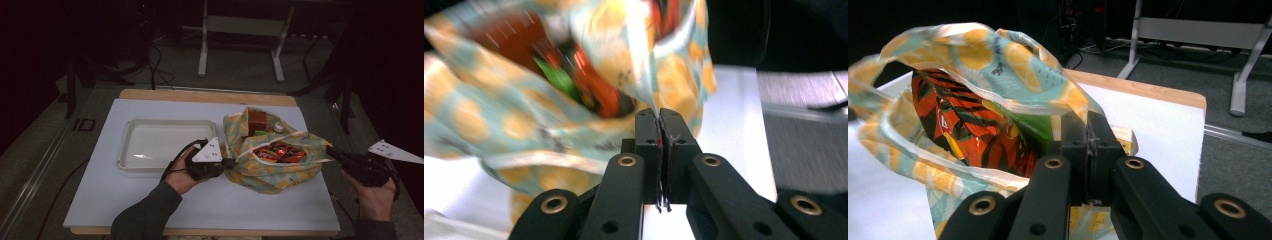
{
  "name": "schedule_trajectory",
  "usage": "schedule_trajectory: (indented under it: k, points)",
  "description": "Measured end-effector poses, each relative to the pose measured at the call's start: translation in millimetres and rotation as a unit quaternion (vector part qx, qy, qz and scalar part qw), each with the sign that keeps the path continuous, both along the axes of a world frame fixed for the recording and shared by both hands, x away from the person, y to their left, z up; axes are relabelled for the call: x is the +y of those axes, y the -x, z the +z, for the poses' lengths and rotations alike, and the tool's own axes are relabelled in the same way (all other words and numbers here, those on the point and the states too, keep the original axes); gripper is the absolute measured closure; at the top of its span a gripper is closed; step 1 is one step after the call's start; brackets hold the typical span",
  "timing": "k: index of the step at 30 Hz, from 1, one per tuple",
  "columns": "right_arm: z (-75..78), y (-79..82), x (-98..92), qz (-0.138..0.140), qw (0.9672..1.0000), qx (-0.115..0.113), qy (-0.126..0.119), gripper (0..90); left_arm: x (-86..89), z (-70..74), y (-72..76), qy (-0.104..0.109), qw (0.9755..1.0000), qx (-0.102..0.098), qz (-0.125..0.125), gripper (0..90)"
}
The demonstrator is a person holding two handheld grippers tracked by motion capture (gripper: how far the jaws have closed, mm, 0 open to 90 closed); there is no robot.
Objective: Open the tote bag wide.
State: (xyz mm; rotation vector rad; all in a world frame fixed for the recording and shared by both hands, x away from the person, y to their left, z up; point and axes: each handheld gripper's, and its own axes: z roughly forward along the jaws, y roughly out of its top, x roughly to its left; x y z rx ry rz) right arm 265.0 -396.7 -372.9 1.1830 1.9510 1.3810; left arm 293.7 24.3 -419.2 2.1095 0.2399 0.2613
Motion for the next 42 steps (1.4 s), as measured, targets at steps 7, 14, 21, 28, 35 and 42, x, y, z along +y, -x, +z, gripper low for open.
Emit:
schedule_trajectory:
  k: [7, 14, 21, 28, 35, 42]
  points:
    - [-18.0, 1.9, -1.1, 0.007, 0.9998, 0.014, -0.011, 85.9, -13.1, -31.1, -15.3, -0.058, 0.9975, 0.034, 0.021, 86.2]
    - [-22.2, 6.1, -2.8, 0.035, 0.9991, 0.021, -0.015, 57.7, -6.1, -35.2, -29.6, -0.071, 0.9936, 0.055, 0.069, 86.2]
    - [1.4, 11.0, 2.2, 0.049, 0.9983, -0.011, -0.03, 44.6, -6.4, -42.6, -34.2, -0.084, 0.9914, 0.059, 0.082, 85.2]
    - [17.5, 7.5, 15.5, 0.059, 0.9972, -0.028, -0.035, 46.2, -8.7, -47.2, -37.0, -0.092, 0.9899, 0.06, 0.089, 84.5]
    - [19.1, -19.8, 35.6, 0.036, 0.9991, 0.004, -0.022, 52.6, -7.3, -47.1, -37.5, -0.086, 0.9902, 0.062, 0.091, 83.4]
    - [8.2, -23.4, 47.1, 0.058, 0.9979, 0.028, -0.011, 55.0, -3.4, -43.8, -36.0, -0.068, 0.9914, 0.065, 0.091, 76.2]
